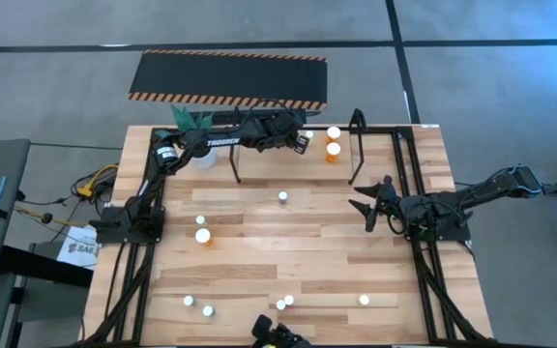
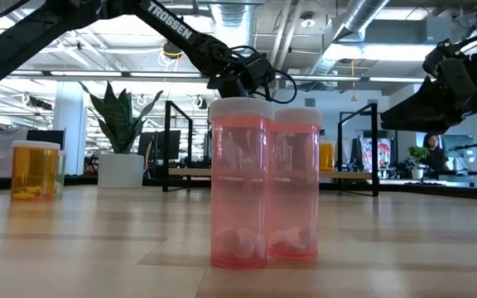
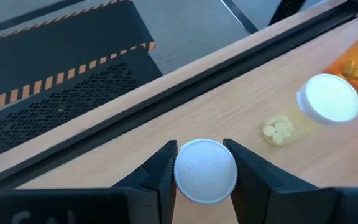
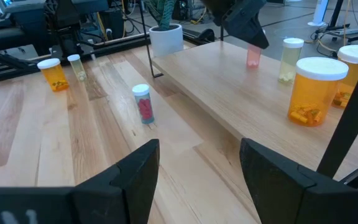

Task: Pick and place medicine bottles onto shelf by color
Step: Put the red pill bottle on the shelf, then put the blue pill bottle on the shelf

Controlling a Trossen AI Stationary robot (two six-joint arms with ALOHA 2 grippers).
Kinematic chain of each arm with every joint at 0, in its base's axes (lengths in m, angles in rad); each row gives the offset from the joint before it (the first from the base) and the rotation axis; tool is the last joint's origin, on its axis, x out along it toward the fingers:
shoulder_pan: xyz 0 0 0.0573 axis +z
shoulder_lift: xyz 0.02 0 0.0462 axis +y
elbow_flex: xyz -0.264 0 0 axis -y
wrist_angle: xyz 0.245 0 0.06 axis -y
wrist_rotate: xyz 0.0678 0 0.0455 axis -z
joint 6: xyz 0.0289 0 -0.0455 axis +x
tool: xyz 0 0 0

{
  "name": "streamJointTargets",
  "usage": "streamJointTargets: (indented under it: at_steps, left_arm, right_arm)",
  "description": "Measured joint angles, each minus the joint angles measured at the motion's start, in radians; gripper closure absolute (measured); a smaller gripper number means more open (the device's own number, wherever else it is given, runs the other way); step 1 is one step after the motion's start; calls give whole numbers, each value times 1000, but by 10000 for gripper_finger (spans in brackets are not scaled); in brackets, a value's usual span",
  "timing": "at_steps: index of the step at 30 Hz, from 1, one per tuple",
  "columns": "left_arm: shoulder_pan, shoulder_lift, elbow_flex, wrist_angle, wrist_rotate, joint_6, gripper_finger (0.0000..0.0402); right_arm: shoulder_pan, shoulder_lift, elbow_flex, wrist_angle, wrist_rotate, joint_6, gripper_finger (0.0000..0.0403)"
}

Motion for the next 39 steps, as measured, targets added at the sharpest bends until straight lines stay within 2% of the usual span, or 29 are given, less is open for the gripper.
streamJointTargets:
  at_steps: [7,22,30,39]
  left_arm:
    - [1,0,0,0,7,0,295]
    - [1,0,0,0,10,-6,259]
    - [-6,0,0,-11,4,-18,223]
    - [-34,-2,0,-52,-47,-55,181]
  right_arm:
    - [0,0,0,0,0,0,159]
    - [0,0,0,0,0,0,159]
    - [0,0,0,0,0,0,159]
    - [0,0,0,0,0,0,159]
